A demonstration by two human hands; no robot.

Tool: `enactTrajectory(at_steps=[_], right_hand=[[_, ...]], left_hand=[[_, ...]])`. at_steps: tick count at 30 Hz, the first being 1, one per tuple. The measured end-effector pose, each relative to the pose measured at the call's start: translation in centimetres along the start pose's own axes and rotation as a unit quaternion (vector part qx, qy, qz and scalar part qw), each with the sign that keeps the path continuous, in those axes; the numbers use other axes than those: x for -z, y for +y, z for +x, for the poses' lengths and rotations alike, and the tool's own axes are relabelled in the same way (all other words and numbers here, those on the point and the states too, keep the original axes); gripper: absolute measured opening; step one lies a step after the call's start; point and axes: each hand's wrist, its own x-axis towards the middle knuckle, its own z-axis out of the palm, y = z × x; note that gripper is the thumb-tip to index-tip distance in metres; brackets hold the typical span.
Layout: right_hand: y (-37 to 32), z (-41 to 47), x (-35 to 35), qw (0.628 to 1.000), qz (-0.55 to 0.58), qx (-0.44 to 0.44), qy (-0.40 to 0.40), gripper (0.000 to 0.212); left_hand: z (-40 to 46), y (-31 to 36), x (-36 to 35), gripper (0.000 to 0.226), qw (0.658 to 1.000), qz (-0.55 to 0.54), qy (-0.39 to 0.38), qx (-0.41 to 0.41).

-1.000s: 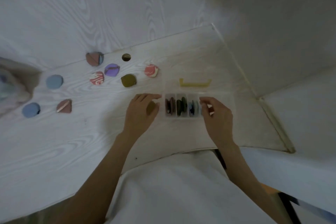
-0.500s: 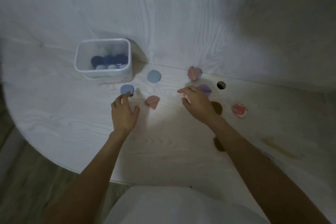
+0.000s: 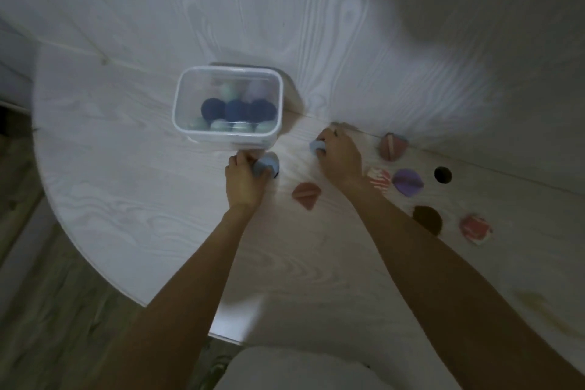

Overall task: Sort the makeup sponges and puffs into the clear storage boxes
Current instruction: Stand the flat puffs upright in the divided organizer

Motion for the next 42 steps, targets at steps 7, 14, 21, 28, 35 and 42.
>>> enactTrajectory(at_steps=[7, 14, 21, 28, 35, 42], right_hand=[[4.7, -17.7, 7.9, 0.979, 0.158, -0.068, 0.106, 0.017], [11.4, -32.7, 13.0, 0.913, 0.117, -0.299, 0.253, 0.017], [15.2, -42.4, 14.4, 0.774, 0.159, -0.457, 0.409, 0.017], [17.7, -46.3, 13.8, 0.744, 0.194, -0.477, 0.425, 0.012], [20.2, -45.3, 12.8, 0.738, 0.221, -0.48, 0.42, 0.013], [22.3, -44.4, 11.7, 0.737, 0.181, -0.489, 0.429, 0.019]], left_hand=[[-9.9, 2.7, 0.2, 0.02, 0.982, -0.158, -0.052, -0.085], [-19.7, 9.9, -5.1, 0.019, 0.852, -0.147, -0.283, -0.415], [-28.6, 19.8, -13.2, 0.015, 0.679, -0.036, -0.37, -0.634], [-32.9, 23.4, -18.9, 0.012, 0.537, 0.065, -0.384, -0.748], [-33.7, 23.3, -21.0, 0.017, 0.507, 0.063, -0.398, -0.762], [-32.1, 22.3, -22.1, 0.021, 0.454, 0.172, -0.382, -0.787]])
